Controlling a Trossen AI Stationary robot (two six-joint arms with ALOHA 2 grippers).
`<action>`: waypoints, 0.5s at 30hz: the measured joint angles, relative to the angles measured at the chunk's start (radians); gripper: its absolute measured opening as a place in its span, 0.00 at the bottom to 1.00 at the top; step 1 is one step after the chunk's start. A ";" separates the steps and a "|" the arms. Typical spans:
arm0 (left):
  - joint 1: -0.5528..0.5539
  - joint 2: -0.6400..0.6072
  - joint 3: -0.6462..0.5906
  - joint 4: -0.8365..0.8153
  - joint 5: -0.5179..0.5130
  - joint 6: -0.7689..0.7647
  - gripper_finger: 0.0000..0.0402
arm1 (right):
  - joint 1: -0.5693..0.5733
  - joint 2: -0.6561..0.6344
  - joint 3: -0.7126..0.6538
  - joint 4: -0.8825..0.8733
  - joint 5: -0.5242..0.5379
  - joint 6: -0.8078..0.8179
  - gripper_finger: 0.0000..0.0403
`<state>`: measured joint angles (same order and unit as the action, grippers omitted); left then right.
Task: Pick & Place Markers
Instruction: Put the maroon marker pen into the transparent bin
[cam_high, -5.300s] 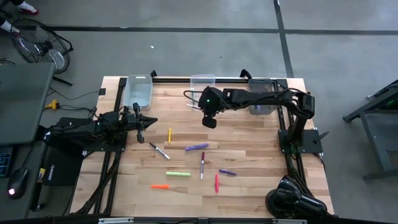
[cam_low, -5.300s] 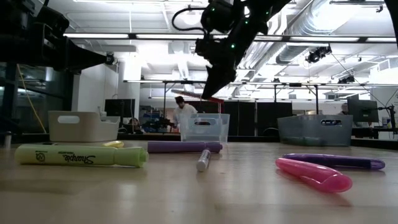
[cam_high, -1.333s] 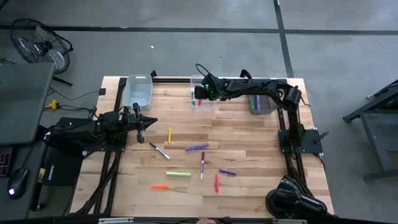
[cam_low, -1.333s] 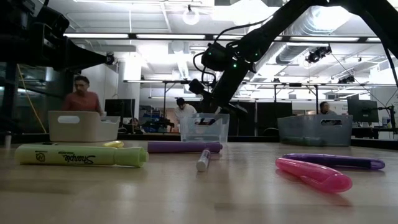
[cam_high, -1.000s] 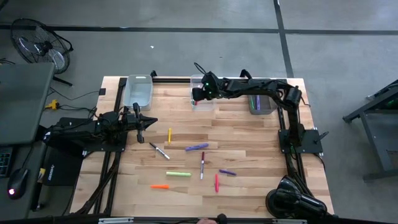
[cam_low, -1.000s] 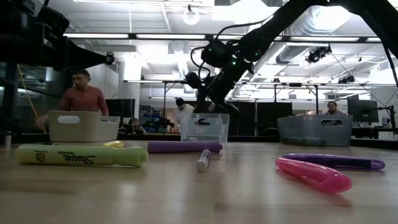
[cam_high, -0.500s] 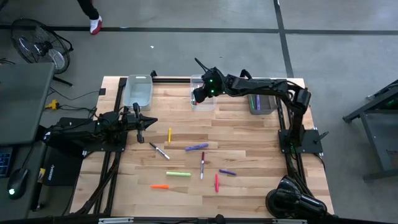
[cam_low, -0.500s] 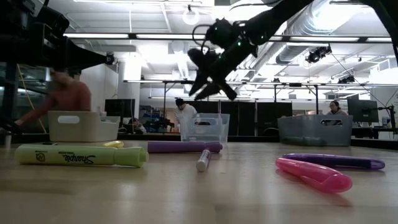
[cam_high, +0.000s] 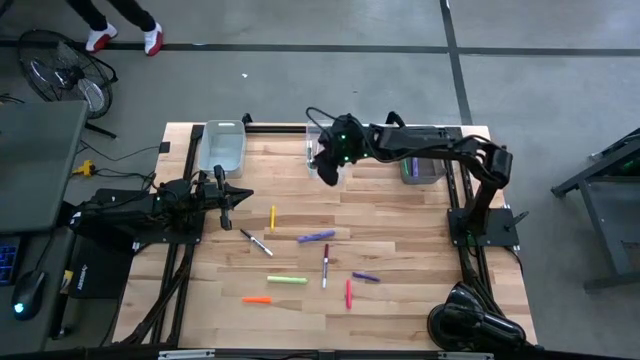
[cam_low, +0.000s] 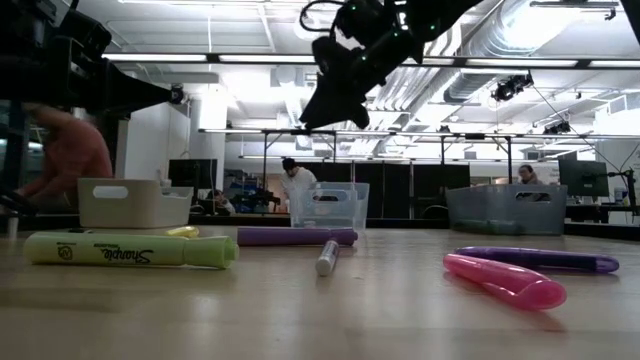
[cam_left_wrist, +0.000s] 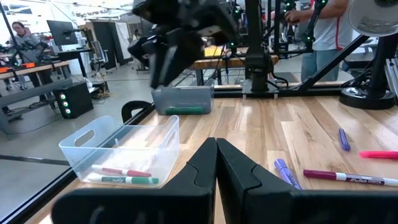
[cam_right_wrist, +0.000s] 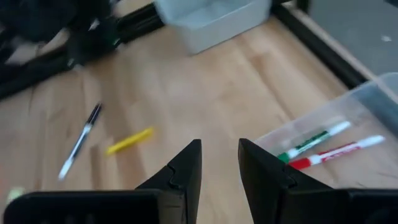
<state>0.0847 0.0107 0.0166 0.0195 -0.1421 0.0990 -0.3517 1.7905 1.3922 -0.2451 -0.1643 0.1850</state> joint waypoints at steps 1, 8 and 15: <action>0.000 0.000 0.000 0.000 0.000 0.000 0.00 | 0.008 -0.001 0.000 -0.009 -0.012 -0.019 0.23; 0.000 0.000 0.000 0.000 0.000 0.000 0.00 | 0.074 -0.001 0.000 -0.119 -0.073 -0.195 0.23; 0.000 0.000 0.000 0.000 0.000 0.000 0.00 | 0.146 -0.001 0.000 -0.195 -0.077 -0.355 0.23</action>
<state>0.0845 0.0105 0.0163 0.0196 -0.1418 0.0990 -0.2056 1.7897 1.3926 -0.4403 -0.2415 -0.1698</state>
